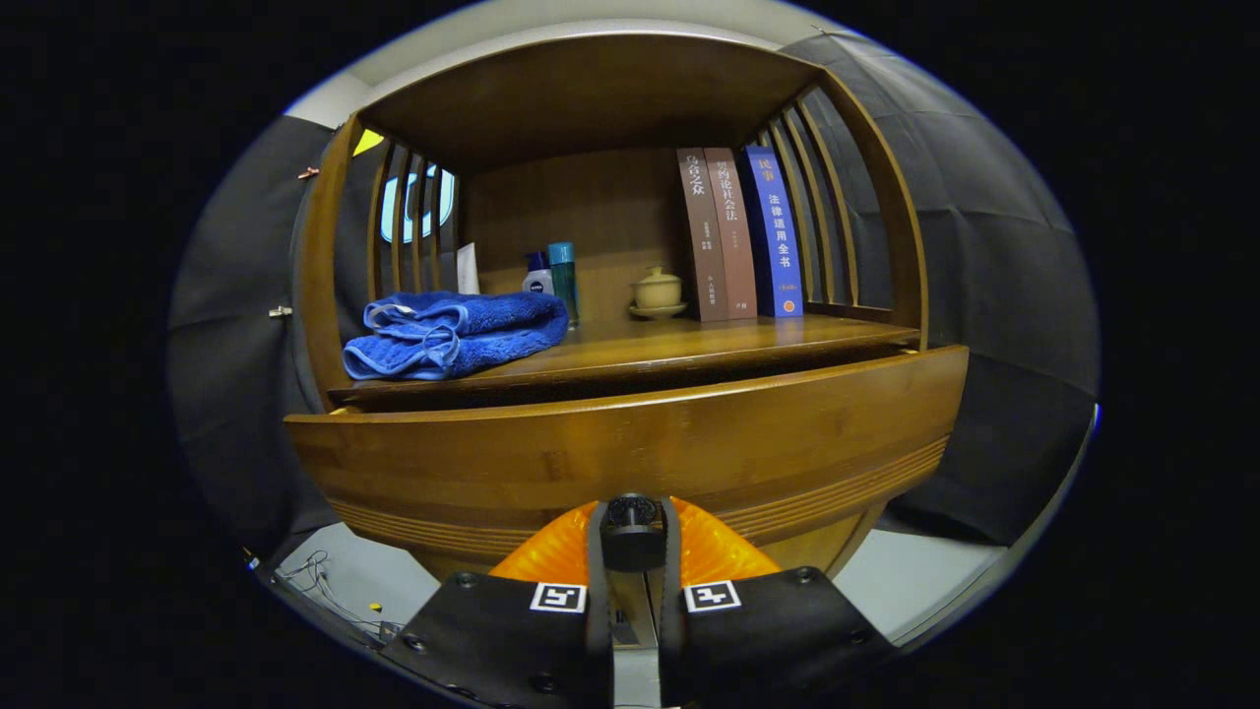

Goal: Pull open the drawer, take out the items inside it, and place them on the countertop above the cabinet.

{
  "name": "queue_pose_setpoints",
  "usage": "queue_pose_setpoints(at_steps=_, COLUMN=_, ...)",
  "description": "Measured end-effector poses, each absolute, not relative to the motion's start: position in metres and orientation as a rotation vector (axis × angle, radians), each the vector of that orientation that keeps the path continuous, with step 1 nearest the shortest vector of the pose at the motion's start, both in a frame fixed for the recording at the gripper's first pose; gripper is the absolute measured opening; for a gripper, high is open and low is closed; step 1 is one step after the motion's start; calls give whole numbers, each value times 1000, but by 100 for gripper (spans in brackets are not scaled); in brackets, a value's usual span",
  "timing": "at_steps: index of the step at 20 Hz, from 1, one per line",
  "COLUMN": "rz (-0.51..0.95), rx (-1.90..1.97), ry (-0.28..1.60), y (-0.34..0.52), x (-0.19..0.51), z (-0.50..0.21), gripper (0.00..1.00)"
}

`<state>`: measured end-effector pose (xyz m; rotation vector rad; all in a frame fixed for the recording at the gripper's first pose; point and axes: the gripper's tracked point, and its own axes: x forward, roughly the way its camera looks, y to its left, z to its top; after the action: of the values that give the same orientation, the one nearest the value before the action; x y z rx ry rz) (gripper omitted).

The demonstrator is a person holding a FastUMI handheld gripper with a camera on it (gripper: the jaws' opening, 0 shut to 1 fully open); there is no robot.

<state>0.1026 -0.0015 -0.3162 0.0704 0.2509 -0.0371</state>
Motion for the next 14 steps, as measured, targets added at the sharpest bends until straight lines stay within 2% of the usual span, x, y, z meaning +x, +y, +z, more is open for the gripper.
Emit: queue_pose_setpoints(at_steps=14, rz=-25, rx=60, ry=252, y=-3, x=31, z=-314, gripper=21)
